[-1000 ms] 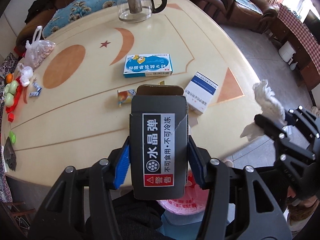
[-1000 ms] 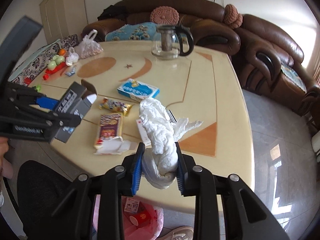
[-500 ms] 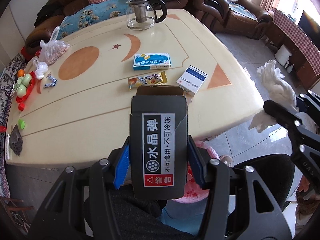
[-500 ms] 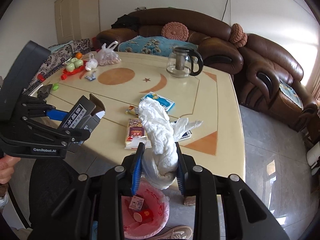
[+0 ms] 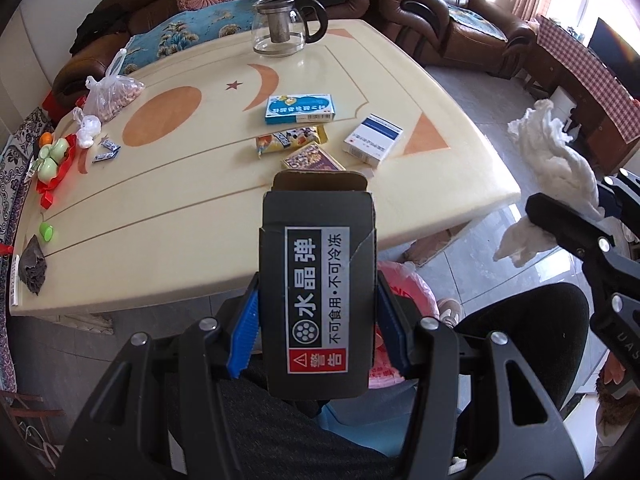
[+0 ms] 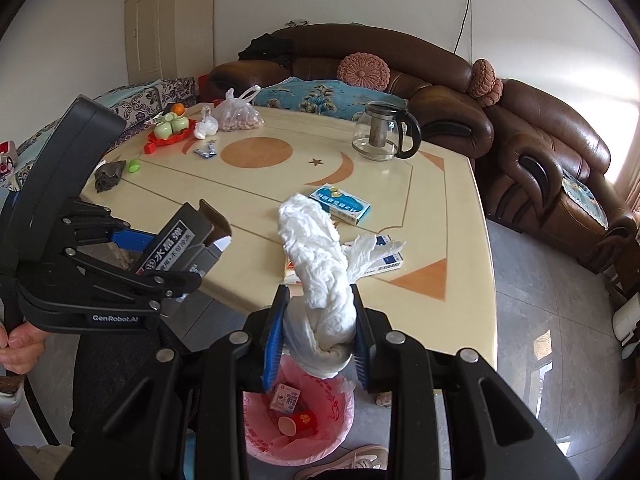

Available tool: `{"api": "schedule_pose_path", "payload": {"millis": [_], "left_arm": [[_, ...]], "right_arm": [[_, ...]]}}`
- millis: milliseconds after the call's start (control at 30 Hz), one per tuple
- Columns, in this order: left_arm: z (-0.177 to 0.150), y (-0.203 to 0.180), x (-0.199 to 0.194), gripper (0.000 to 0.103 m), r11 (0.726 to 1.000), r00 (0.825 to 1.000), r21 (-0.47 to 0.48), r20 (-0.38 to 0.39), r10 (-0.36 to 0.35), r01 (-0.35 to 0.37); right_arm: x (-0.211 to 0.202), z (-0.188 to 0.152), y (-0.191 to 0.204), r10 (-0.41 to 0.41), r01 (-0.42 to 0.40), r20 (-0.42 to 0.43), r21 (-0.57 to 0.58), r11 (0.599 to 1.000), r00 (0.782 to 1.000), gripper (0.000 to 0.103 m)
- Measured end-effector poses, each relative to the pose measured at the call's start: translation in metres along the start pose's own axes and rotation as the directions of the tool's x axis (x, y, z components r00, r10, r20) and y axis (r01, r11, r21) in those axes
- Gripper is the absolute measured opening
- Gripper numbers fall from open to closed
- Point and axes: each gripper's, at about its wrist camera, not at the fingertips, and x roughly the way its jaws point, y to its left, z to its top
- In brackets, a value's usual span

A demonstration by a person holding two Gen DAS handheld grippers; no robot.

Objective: Collect trash
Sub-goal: 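Carry the black box and tissue with both tools over the pink trash bin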

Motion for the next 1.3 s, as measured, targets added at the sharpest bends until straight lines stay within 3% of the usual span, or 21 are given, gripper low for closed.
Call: {"api": "schedule_pose_path", "payload": {"millis": [500, 1300], "left_arm": [[-0.030, -0.020, 0.010, 0.053, 0.999, 0.999, 0.043, -0.029, -0.022, 0.023], [-0.063, -0.031, 0.086, 0.053, 0.996, 0.980, 0.043, -0.187, -0.069, 0.078]], "right_arm": [[-0.008, -0.024, 0.015, 0.020, -0.020, -0.024, -0.006, 1.000, 1.000, 0.029], [0.057, -0.068, 0.009, 0.088, -0.080, -0.165, 0.057, 0.995, 0.982, 0.029]]}}
